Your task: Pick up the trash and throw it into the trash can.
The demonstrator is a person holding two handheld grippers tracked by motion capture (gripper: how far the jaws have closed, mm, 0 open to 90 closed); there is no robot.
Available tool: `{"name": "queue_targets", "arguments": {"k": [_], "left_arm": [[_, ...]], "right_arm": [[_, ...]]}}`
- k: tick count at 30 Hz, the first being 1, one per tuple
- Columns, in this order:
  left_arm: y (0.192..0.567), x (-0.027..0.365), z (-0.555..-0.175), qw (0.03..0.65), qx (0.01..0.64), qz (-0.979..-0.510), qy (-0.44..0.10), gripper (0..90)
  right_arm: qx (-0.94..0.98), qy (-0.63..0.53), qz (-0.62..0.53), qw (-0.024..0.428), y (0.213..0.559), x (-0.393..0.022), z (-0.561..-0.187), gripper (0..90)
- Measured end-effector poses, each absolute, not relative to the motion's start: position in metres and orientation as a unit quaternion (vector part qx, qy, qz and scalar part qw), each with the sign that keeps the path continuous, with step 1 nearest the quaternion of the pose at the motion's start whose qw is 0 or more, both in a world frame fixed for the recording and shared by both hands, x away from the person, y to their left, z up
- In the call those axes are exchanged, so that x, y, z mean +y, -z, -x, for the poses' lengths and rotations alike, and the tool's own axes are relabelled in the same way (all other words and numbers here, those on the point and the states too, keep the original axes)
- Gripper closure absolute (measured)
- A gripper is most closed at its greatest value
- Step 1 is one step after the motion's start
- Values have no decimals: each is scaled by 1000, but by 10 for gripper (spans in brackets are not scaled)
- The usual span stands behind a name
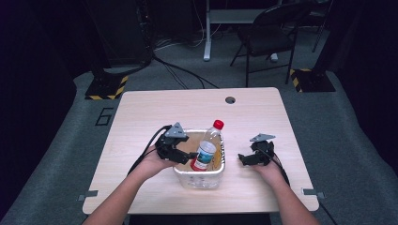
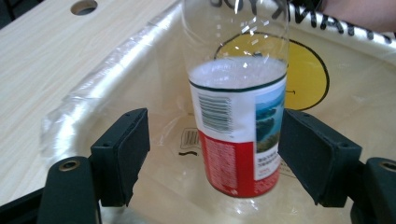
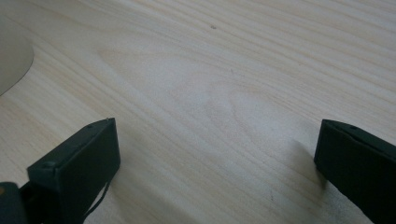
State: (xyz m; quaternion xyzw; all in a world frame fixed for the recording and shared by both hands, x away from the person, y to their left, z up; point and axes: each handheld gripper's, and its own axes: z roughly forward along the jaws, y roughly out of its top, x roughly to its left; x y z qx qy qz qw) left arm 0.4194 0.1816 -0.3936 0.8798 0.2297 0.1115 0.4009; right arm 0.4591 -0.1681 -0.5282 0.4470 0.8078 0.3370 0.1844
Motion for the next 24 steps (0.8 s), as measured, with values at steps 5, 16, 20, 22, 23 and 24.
{"name": "queue_targets", "arguments": {"k": [5,16,20,22,23,24], "left_arm": [[388,195,-421,409,243,-871,-120,248],[380,223,-424,417,272,-856,-136,246],[380,230,-425,416,279,-854,-140,246],[380,237,-426,415,286,-852,-144,247],[380,239,-426,415,288,-851,-145,246],[380,239,-426,415,288,-851,-145,247]], "right_arm": [[808,-337,-447,185,528,-168,-459,0],[808,-337,-447,185,528,-168,-459,0],[808,-337,-447,184,528,-168,-459,0],[808,-337,-447,184,528,-168,-459,0],[808,-337,-447,185,528,-168,-459,0],[808,-337,-447,185,528,-168,-459,0]]}}
